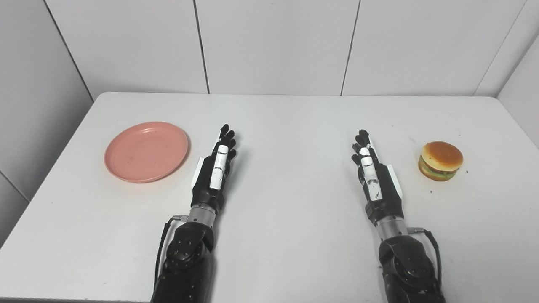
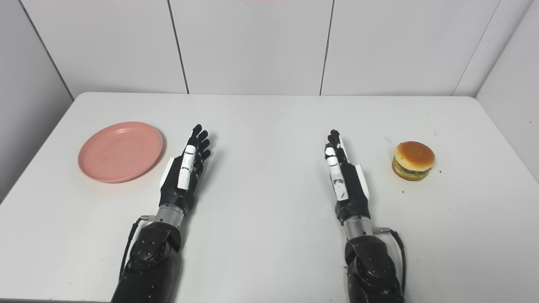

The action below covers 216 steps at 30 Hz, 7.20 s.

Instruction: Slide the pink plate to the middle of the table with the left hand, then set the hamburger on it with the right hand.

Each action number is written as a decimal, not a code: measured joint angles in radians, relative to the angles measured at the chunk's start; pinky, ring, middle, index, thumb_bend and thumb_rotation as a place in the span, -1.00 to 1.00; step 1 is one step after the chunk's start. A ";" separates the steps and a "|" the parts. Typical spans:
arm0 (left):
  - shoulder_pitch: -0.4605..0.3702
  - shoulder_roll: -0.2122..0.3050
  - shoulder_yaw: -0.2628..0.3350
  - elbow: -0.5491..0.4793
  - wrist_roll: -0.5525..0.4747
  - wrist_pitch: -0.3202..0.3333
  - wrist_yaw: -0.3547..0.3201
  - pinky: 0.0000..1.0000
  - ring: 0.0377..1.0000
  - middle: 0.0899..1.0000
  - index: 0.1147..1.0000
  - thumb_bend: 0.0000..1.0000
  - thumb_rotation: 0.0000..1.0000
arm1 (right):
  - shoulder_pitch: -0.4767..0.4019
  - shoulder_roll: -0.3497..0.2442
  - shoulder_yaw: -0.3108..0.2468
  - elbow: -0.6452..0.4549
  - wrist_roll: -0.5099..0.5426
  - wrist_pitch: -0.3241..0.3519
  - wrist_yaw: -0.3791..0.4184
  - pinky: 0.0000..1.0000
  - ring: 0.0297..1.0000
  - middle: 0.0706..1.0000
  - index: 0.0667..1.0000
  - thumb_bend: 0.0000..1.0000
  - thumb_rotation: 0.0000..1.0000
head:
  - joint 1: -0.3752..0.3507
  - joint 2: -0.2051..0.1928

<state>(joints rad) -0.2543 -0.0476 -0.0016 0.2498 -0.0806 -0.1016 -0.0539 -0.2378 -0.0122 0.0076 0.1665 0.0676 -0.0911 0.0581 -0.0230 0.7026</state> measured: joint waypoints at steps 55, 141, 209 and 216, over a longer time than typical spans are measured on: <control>-0.011 -0.051 -0.065 0.044 0.131 -0.009 0.078 1.00 1.00 1.00 1.00 0.03 1.00 | -0.031 -0.049 -0.052 0.071 0.099 -0.074 0.079 1.00 1.00 1.00 1.00 0.10 0.82 | 0.333 -0.133; -0.287 0.442 0.389 0.541 -0.221 -0.077 0.053 0.46 0.48 0.41 0.34 -0.49 0.33 | -0.013 -0.023 -0.052 0.027 0.085 -0.108 0.072 1.00 1.00 1.00 1.00 0.14 0.77 | 0.322 -0.126; -0.219 0.148 0.157 0.307 -0.130 0.011 0.042 0.49 0.54 0.49 0.40 -0.54 0.51 | -0.011 -0.024 -0.040 0.022 0.064 -0.086 0.043 1.00 1.00 1.00 1.00 0.20 0.76 | 0.235 -0.089; -0.215 0.112 0.145 0.278 -0.131 0.044 0.046 0.51 0.56 0.50 0.41 -0.54 0.44 | 0.006 -0.017 -0.037 -0.002 0.042 -0.073 0.036 0.99 0.97 1.00 1.00 0.15 0.79 | 0.155 -0.080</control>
<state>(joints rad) -0.4693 0.0643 0.1430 0.5277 -0.2111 -0.0574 -0.0084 -0.2316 -0.0295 -0.0292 0.1647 0.1096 -0.1642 0.0942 0.1321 0.6228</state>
